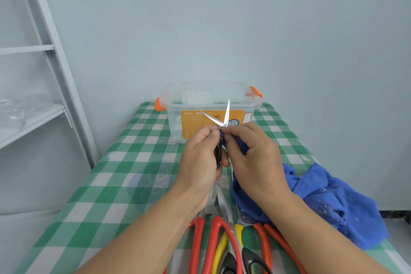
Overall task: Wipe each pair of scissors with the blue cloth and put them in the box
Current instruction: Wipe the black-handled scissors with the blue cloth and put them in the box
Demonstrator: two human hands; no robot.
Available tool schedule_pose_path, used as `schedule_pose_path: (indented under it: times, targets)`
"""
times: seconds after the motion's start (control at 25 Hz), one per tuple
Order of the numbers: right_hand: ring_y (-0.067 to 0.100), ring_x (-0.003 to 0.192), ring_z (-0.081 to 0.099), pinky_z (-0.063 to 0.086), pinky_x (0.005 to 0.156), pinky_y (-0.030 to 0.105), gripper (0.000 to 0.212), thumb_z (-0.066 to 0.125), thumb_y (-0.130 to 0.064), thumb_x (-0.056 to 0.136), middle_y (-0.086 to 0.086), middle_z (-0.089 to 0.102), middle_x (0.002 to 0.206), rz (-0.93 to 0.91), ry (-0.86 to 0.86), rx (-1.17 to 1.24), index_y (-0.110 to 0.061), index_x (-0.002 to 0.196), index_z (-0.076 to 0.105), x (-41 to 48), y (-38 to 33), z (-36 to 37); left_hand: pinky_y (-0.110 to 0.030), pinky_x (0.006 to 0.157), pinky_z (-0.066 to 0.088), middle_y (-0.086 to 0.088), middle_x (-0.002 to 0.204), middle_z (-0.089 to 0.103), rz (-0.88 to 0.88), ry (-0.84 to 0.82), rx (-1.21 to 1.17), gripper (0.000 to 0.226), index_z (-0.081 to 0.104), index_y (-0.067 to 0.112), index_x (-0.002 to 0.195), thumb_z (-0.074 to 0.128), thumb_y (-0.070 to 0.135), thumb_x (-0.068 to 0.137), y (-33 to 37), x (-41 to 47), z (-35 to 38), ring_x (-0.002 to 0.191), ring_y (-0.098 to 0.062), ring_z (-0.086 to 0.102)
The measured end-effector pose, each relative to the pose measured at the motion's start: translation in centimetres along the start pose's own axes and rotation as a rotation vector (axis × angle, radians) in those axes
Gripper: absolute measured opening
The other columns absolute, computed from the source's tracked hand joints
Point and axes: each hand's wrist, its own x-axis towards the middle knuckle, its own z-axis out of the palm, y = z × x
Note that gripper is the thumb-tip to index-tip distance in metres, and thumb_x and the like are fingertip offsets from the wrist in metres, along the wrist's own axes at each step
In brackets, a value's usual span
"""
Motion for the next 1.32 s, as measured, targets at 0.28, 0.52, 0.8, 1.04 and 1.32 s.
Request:
schedule_pose_path:
  times: [0.28, 0.52, 0.8, 1.04, 1.32]
  targets:
    - [0.007, 0.086, 0.061, 0.047, 0.072, 0.024, 0.012, 0.065, -0.011, 0.089, -0.008, 0.068, 0.091, 0.039, -0.017, -0.049, -0.017, 0.094, 0.075, -0.4, 0.4, -0.6, -0.020, 0.037, 0.020, -0.006, 0.055, 0.045, 0.005, 0.035, -0.011, 0.021, 0.059, 0.011, 0.093, 0.043, 0.017, 0.106, 0.4, -0.2, -0.2, 0.051, -0.016, 0.038]
    - [0.016, 0.069, 0.064, 0.050, 0.063, 0.027, 0.013, 0.062, -0.018, 0.090, -0.019, 0.070, 0.084, 0.170, 0.035, 0.197, -0.029, 0.092, 0.068, 0.0, -1.0, -1.8, -0.020, 0.037, 0.018, -0.002, 0.058, 0.054, 0.002, 0.065, -0.063, 0.023, 0.067, 0.013, 0.100, 0.045, 0.017, 0.105, 0.7, 0.1, -0.7, 0.050, -0.013, 0.043]
    - [0.002, 0.070, 0.070, 0.055, 0.064, 0.023, 0.025, 0.066, -0.003, 0.093, -0.013, 0.071, 0.081, 0.180, -0.072, 0.342, -0.028, 0.091, 0.067, -0.1, -1.3, -1.8, -0.024, 0.039, 0.026, -0.004, 0.071, 0.059, -0.007, 0.005, -0.025, 0.026, 0.067, 0.007, 0.103, 0.043, 0.015, 0.106, 0.4, 0.2, -0.5, 0.056, -0.008, 0.052]
    - [0.011, 0.075, 0.066, 0.054, 0.066, 0.039, 0.011, 0.065, -0.016, 0.091, -0.011, 0.071, 0.084, 0.047, 0.021, 0.105, -0.020, 0.096, 0.074, 0.0, 0.2, -1.1, -0.025, 0.039, 0.028, -0.002, 0.067, 0.057, -0.053, -0.031, -0.024, 0.025, 0.065, 0.004, 0.106, 0.042, 0.015, 0.106, 0.5, 0.1, -0.6, 0.058, -0.008, 0.054]
    - [0.017, 0.085, 0.065, 0.054, 0.064, 0.045, 0.019, 0.062, -0.018, 0.094, -0.004, 0.063, 0.100, -0.076, -0.046, 0.051, -0.020, 0.106, 0.077, 0.0, 1.2, -0.4, -0.020, 0.038, 0.022, -0.003, 0.070, 0.052, -0.014, -0.046, -0.015, 0.026, 0.061, 0.006, 0.093, 0.042, 0.018, 0.107, 0.5, 0.1, -0.7, 0.057, -0.007, 0.046]
